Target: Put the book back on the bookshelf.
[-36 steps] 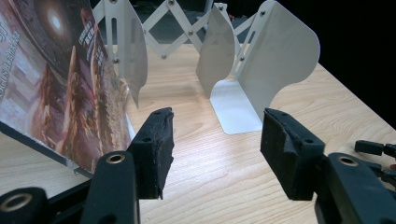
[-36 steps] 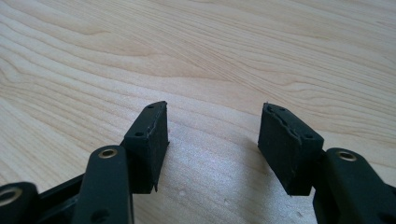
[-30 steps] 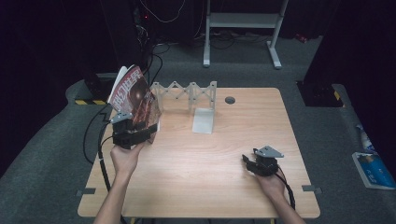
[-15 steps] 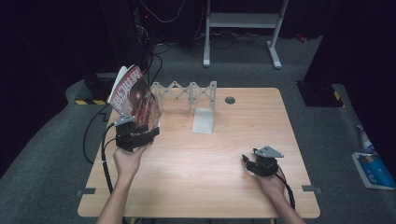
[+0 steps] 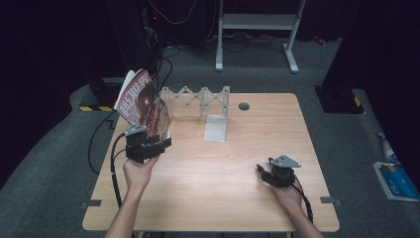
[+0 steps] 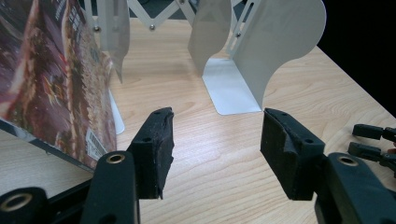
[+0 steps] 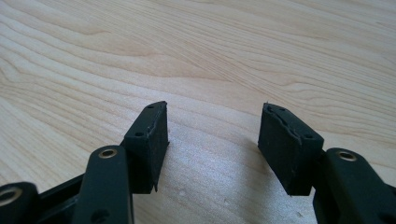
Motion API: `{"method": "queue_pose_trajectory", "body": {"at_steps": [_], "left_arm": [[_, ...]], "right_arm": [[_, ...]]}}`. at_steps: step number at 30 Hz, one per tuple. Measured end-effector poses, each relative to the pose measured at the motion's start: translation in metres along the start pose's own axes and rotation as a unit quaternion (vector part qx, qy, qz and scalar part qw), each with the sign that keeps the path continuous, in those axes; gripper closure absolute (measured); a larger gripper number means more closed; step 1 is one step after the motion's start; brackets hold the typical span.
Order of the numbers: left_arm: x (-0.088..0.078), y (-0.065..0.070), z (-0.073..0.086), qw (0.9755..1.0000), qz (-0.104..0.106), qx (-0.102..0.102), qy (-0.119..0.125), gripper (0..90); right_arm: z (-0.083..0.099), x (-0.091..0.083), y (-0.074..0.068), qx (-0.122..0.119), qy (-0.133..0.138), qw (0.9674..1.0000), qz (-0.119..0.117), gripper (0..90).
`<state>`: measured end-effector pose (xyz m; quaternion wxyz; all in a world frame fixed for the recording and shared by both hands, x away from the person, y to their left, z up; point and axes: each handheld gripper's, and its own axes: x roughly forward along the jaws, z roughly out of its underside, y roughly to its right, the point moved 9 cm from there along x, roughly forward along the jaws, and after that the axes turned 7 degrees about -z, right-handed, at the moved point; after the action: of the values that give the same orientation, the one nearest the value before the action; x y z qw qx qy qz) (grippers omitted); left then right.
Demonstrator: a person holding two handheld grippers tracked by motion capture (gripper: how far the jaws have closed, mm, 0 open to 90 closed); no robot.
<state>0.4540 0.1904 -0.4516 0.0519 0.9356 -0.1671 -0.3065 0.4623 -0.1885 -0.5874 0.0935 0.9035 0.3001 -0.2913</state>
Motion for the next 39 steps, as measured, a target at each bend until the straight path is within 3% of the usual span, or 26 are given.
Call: {"method": "queue_pose_trajectory", "body": {"at_steps": [23, 39], "left_arm": [[0.014, 0.007, 0.020, 0.9998, 0.009, -0.006, -0.019, 44.1], [0.030, 0.018, 0.036, 0.9991, 0.014, 0.001, -0.039, 44.2]], "right_arm": [[0.000, 0.000, 0.000, 0.000, 0.000, 1.0000, 0.000, 42.6], [0.000, 0.000, 0.000, 0.000, 0.000, 1.0000, 0.000, 42.6]]}}
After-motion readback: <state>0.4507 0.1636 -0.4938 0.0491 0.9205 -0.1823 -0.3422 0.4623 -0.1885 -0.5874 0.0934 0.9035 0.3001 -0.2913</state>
